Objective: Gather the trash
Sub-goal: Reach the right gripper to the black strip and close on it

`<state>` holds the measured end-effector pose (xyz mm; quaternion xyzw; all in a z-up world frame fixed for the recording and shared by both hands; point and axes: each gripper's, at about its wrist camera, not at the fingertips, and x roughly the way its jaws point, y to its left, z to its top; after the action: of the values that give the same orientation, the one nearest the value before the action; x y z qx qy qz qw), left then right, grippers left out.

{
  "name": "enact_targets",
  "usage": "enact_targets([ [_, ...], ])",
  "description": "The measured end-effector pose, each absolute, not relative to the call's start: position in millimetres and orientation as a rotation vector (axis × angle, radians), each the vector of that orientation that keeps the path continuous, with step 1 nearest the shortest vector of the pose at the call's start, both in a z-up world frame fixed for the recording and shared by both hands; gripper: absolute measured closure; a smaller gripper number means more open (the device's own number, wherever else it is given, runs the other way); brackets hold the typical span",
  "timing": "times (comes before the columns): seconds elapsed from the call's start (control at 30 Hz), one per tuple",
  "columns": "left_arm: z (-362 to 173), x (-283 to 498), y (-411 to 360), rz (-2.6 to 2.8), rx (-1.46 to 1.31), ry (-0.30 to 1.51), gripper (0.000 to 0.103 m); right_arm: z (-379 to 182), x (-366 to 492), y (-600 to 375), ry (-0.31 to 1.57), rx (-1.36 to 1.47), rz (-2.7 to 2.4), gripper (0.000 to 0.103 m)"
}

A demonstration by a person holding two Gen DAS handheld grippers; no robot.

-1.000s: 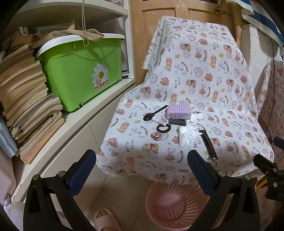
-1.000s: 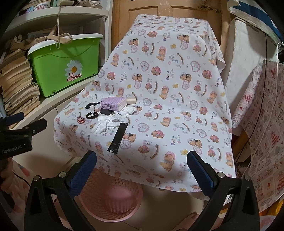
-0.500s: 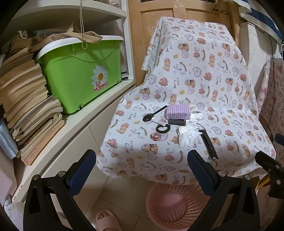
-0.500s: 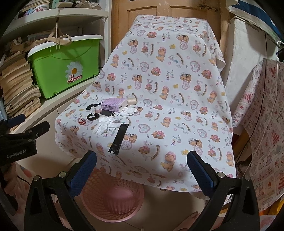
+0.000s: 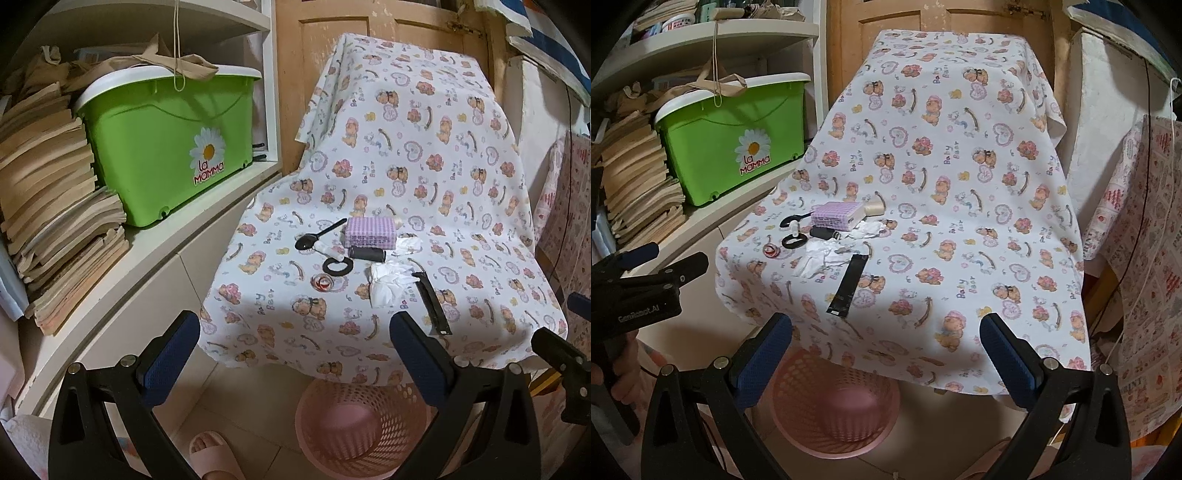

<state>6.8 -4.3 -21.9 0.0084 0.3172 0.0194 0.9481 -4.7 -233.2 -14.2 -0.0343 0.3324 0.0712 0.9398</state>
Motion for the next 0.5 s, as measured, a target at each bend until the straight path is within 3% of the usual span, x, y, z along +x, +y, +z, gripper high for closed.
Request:
enact_targets([
  [0.1, -22.7, 6.3, -2.1, 0.044, 0.005, 0.634, 0.003, -15.8, -4.4, -234.2, 0.685, -0.06, 0.141, 0.001],
  [0.23, -30.6, 12.0, -1.8, 0.045, 0.019, 0.631, 0.015, -17.2, -2.8, -234.0, 0.682, -0.076, 0.138, 0.002],
  [0.33, -41.1, 20.4, -5.5, 0.071, 0.082, 0.666, 0.028, -21.3, 3.0, -232.8, 0.718, -0.044, 0.179, 0.016],
  [0.5, -48.1, 31.7, -2.7, 0.107, 0.057, 0.673, 0.028, -34.5, 14.4, -213.2, 0.75, -0.095, 0.205, 0.033],
])
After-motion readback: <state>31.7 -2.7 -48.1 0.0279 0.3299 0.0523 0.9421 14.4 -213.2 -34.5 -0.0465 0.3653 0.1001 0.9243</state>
